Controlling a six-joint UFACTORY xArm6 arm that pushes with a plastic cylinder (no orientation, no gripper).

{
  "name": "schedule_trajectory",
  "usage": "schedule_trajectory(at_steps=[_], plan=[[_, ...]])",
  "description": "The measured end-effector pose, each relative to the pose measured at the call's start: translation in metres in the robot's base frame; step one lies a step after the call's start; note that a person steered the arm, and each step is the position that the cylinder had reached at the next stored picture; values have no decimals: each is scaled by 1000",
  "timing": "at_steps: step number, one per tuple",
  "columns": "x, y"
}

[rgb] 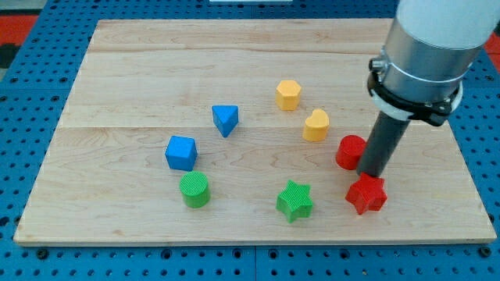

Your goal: Place the blue triangle to top right of blue cube

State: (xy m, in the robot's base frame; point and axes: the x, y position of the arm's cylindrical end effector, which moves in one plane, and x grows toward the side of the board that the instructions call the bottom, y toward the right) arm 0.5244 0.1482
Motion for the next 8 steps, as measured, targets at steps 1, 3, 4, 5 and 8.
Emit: schedule_trajectory(at_steps=[1,3,4,5,8], plan=[[-2,-14],[-25,-89],[-57,-122],[-67,-144],[-82,-192]])
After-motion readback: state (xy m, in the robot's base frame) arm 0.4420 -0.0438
